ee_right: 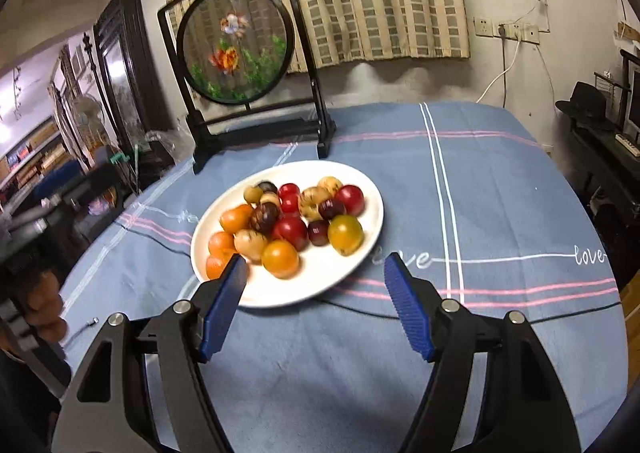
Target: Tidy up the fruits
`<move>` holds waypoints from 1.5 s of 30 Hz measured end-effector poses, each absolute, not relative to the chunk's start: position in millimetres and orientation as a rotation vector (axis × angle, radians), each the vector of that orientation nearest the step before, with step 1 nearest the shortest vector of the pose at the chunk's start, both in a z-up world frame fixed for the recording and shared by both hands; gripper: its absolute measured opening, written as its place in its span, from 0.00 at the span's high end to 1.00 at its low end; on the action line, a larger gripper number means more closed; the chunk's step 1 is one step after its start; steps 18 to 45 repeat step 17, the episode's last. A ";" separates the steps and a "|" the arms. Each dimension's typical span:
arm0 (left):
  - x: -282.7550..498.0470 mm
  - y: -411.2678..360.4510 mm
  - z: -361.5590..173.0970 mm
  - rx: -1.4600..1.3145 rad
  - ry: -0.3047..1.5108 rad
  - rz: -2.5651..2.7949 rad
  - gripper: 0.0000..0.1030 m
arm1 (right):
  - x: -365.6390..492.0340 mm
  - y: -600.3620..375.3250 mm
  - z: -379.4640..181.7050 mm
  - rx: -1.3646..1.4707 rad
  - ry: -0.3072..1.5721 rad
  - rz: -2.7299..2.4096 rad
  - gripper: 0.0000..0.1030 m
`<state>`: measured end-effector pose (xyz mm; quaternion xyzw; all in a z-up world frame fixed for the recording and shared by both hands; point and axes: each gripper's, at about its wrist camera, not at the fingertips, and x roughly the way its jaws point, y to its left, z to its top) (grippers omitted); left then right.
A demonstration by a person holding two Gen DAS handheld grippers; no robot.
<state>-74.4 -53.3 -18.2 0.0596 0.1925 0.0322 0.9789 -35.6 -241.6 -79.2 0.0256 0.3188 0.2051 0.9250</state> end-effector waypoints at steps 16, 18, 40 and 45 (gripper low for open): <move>-69.2 -44.6 -26.0 0.106 0.451 0.038 0.02 | -47.8 -216.1 -76.3 -0.115 0.618 0.401 0.30; -70.5 -44.6 -27.0 0.104 0.452 0.040 0.02 | -47.5 -217.0 -77.0 -0.112 0.625 0.396 0.30; -70.5 -44.6 -27.0 0.104 0.452 0.040 0.02 | -47.5 -217.0 -77.0 -0.112 0.625 0.396 0.30; -70.5 -44.6 -27.0 0.104 0.452 0.040 0.02 | -47.5 -217.0 -77.0 -0.112 0.625 0.396 0.30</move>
